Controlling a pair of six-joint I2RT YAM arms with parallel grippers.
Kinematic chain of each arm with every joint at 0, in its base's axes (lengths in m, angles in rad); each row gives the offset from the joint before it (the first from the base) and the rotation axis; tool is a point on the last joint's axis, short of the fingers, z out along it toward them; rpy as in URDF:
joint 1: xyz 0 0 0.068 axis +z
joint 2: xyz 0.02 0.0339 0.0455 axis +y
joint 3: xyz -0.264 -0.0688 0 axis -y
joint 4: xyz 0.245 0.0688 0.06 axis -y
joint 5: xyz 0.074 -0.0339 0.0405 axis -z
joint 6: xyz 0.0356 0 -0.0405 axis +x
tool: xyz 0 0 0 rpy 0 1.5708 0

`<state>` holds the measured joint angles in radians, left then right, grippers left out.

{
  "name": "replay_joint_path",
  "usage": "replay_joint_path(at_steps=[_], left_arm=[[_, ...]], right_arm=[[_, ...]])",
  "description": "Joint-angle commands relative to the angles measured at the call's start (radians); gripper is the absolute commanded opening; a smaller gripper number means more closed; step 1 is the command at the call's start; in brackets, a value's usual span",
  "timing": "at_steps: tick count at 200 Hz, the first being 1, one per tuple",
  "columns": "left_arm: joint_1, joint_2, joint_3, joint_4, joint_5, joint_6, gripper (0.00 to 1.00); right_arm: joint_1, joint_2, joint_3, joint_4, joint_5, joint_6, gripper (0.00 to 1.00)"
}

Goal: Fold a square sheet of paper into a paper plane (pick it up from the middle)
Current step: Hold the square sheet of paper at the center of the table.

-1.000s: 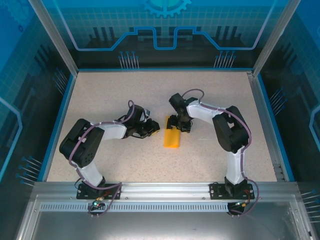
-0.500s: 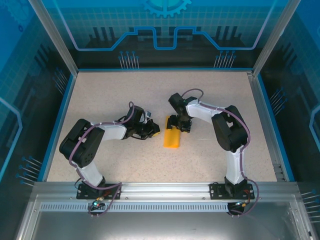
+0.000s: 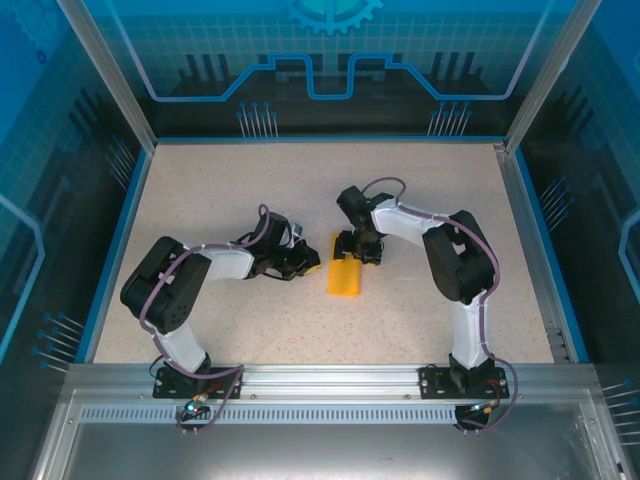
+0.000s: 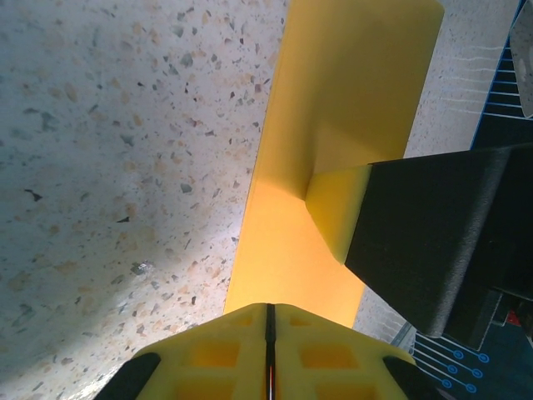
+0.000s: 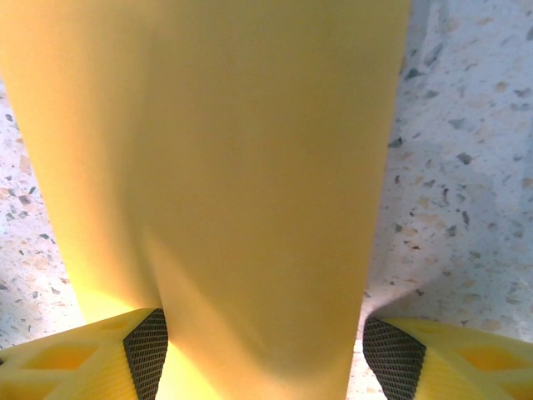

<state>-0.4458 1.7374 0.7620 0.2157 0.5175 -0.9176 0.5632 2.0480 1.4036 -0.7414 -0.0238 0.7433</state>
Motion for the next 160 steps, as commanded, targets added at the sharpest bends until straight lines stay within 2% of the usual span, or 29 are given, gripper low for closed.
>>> replay_joint_path(at_steps=[1, 68, 160], left_arm=[[-0.016, 0.012, 0.012, 0.006, 0.02, -0.007, 0.1], [-0.041, 0.029, 0.003, 0.025, 0.078, -0.011, 0.09], [-0.065, 0.059, 0.006, 0.035, 0.101, -0.01, 0.06]], right_arm=[[0.017, 0.148, -0.072, 0.021, -0.001, -0.021, 0.71], [0.015, 0.162, -0.066, 0.014, 0.002, -0.006, 0.71], [0.013, 0.188, -0.044, -0.002, -0.001, 0.008, 0.72]])
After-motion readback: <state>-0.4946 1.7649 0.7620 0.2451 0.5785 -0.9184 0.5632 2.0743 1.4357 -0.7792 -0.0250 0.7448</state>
